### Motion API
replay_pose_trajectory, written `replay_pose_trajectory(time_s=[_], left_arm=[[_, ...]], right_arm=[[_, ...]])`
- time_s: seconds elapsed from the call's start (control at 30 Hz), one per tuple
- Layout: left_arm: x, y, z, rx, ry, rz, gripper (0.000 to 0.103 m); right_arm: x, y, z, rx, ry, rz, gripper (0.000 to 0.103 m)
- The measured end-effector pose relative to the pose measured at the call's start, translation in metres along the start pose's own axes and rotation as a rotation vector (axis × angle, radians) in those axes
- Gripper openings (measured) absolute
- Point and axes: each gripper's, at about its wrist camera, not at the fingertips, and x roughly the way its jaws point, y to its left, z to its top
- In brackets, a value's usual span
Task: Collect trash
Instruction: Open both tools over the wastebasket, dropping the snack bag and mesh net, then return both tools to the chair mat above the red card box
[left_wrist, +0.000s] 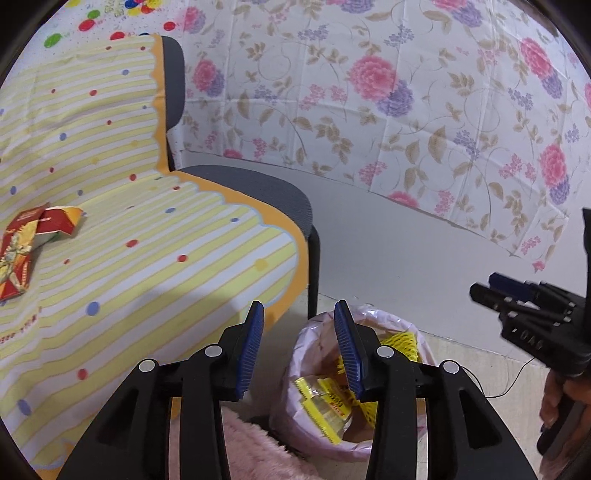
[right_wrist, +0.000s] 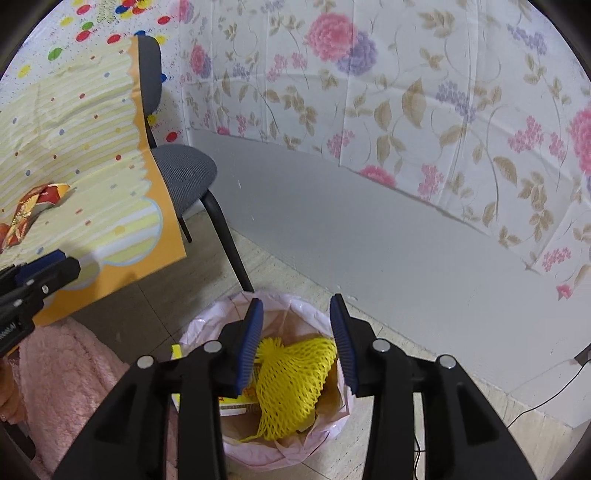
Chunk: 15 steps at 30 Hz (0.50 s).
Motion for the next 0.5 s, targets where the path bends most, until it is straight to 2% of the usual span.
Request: replay_pose_trajectory(time_s=[0.2,0.27,0.4,0.5], left_arm=[[-0.026,0.023,0.003,-0.027,0.002,0.044,0.043],[-0.034,0.031,0.004,-0.043,0.001,0.067,0.049],[-0.053,0.052,0.004,-0.086,-0.018,0.115,0.054],[-0.071,0.074,0.002,-0.120,-0.038,0.181,0.056]], right_arm=[[-0.024,0.016,0.019,-0.017,-0.052,0.070,0.037],[-0.029,0.025,0.025,-0.035,-0.066,0.106,0.037],[-0.033,0.053,0.038,-0.082,-0.095,0.187,0.037],[-0.032,0.080,0.050,-0.119,-0.121,0.263,0.037]])
